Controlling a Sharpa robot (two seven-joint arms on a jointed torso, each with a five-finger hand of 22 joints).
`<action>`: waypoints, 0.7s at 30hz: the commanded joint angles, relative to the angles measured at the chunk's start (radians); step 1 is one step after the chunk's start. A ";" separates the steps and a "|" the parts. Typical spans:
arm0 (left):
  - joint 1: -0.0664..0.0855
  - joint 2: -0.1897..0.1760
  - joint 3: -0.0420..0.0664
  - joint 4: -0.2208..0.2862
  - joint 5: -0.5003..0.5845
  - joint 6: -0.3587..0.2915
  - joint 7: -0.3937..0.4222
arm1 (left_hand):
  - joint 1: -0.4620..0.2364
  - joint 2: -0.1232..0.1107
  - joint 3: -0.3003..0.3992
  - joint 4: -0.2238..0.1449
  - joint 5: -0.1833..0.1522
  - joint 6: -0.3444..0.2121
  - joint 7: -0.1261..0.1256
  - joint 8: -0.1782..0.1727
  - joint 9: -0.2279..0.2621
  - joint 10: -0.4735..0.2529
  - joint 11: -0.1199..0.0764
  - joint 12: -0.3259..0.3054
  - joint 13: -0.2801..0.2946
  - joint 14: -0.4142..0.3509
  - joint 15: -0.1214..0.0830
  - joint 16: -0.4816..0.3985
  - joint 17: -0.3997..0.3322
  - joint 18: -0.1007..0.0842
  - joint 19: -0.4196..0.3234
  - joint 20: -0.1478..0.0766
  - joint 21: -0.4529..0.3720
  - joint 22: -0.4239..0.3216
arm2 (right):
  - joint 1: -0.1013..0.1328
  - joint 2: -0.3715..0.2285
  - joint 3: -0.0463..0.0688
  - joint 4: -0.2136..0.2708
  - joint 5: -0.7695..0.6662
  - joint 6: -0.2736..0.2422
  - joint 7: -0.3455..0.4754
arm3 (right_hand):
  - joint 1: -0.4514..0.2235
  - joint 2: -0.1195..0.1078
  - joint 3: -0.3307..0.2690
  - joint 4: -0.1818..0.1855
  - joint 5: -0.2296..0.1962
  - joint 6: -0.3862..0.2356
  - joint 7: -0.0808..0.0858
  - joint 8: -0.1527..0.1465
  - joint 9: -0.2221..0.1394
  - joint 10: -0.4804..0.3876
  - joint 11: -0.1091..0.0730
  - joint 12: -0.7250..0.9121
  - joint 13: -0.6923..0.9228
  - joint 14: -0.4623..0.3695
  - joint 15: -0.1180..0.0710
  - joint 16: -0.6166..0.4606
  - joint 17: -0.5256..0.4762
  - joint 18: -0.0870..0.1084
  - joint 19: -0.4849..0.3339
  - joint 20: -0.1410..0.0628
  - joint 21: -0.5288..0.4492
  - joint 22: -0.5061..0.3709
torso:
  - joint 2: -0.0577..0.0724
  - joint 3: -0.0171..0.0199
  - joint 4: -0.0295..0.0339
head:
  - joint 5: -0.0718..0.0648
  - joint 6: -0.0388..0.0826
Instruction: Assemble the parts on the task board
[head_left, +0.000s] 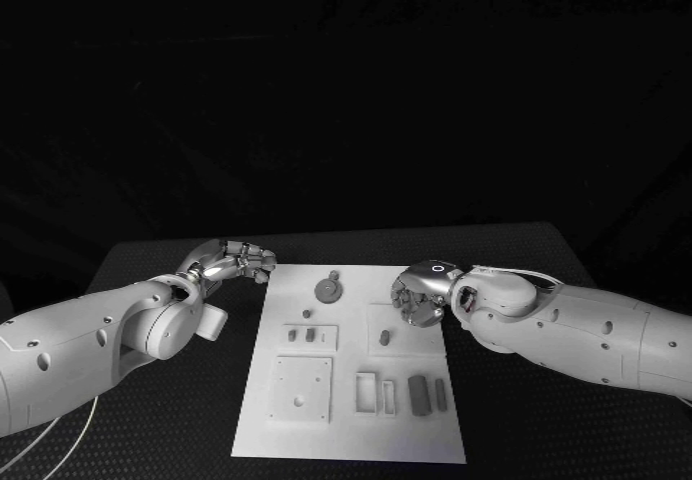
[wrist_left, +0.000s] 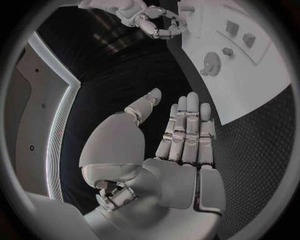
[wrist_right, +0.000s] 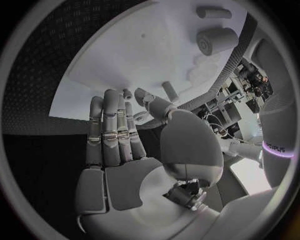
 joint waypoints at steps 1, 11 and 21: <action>0.001 0.002 0.001 0.001 0.009 0.016 0.011 | -0.004 0.004 -0.006 0.000 -0.002 0.000 0.006 0.002 -0.001 0.003 0.001 -0.004 -0.002 0.008 -0.002 -0.007 0.001 0.016 0.008 0.003 -0.005 0.000 | -0.002 0.001 -0.002 -0.002 -0.041 0.021 -0.010 | 0.013 0.001 0.020 0.000 -0.005 0.015 -0.002 0.002 0.001 0.015 -0.004 -0.006 0.006 0.010 -0.005 0.012 0.007 0.014 0.010 -0.005 0.013 0.005 | -0.001 0.0006 -0.0008 | -0.001 -0.001; 0.001 0.000 0.001 0.001 0.009 0.017 0.006 | -0.004 0.004 -0.007 0.000 -0.002 -0.005 0.008 0.001 -0.003 0.002 0.002 -0.008 -0.003 0.012 -0.004 -0.009 0.006 0.016 0.011 0.001 -0.006 0.001 | -0.005 0.003 -0.009 -0.005 -0.079 0.050 -0.021 | 0.017 0.011 0.039 -0.008 -0.006 0.052 -0.018 0.016 0.009 0.041 -0.014 -0.007 0.025 0.017 -0.015 0.044 0.029 0.014 0.024 -0.019 0.051 0.025 | 0.000 0.0013 -0.0017 | -0.002 -0.003; 0.001 0.000 0.001 0.001 0.009 0.017 0.004 | -0.005 0.004 -0.008 0.000 -0.002 -0.010 0.011 -0.002 -0.005 -0.001 0.003 -0.012 -0.005 0.015 -0.005 -0.011 0.011 0.016 0.013 0.000 -0.007 0.002 | -0.019 0.019 -0.012 -0.012 -0.096 0.036 -0.030 | 0.020 0.009 0.046 -0.009 -0.006 0.059 -0.021 0.018 0.012 0.048 -0.017 -0.007 0.033 0.018 -0.019 0.055 0.036 0.014 0.036 -0.025 0.060 0.031 | 0.000 0.0008 -0.0016 | -0.002 -0.006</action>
